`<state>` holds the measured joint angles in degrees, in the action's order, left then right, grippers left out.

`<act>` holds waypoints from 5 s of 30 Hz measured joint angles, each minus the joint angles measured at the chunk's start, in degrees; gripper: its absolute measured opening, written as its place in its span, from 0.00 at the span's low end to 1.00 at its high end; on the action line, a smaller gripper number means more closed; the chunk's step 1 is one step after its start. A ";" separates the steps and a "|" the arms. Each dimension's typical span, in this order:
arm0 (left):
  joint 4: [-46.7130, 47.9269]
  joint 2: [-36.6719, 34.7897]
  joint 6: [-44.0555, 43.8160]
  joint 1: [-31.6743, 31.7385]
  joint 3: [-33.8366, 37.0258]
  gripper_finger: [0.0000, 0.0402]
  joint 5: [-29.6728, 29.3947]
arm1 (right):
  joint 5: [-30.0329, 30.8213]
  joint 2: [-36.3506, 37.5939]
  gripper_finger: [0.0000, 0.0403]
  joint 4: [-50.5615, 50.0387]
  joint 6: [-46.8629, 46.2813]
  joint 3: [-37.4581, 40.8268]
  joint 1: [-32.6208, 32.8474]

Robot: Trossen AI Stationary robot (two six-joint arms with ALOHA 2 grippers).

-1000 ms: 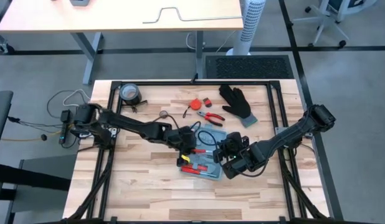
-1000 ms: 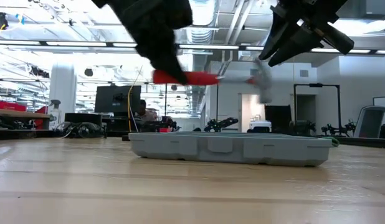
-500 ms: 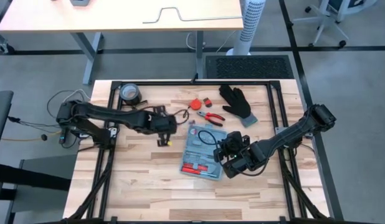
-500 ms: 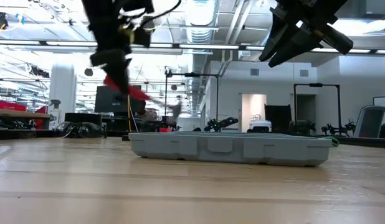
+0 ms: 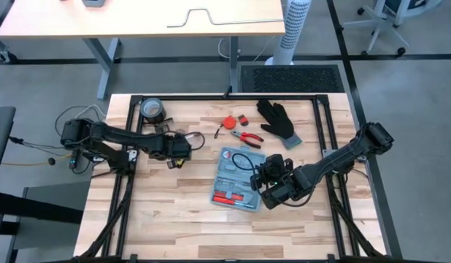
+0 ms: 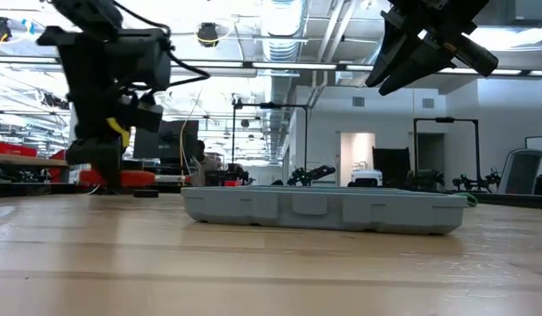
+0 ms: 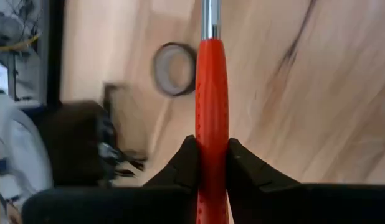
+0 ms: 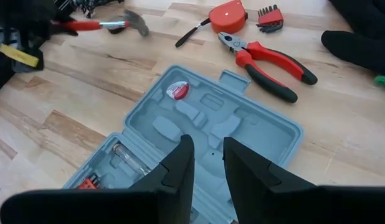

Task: Prefit tool cases
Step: Remove the orange hammer from the gray toolbox, then remove the transparent screwdriver from the gray toolbox

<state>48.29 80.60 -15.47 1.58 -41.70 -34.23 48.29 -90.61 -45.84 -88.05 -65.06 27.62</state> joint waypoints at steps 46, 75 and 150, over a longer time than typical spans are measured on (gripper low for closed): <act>-28.14 -4.56 -14.55 -9.71 5.45 0.50 22.84 | -12.38 -1.18 0.23 7.92 14.19 0.48 -1.95; -61.54 15.03 -34.02 -14.79 5.33 0.51 29.15 | -27.88 -1.70 0.23 27.37 5.44 16.68 -1.05; -72.27 18.89 -41.37 -18.60 5.47 0.51 23.04 | -46.64 1.52 0.28 55.33 14.21 30.06 -14.29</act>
<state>-23.98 99.48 -56.84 -17.02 -36.23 -11.19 1.65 -89.08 9.48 -73.84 -34.99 13.32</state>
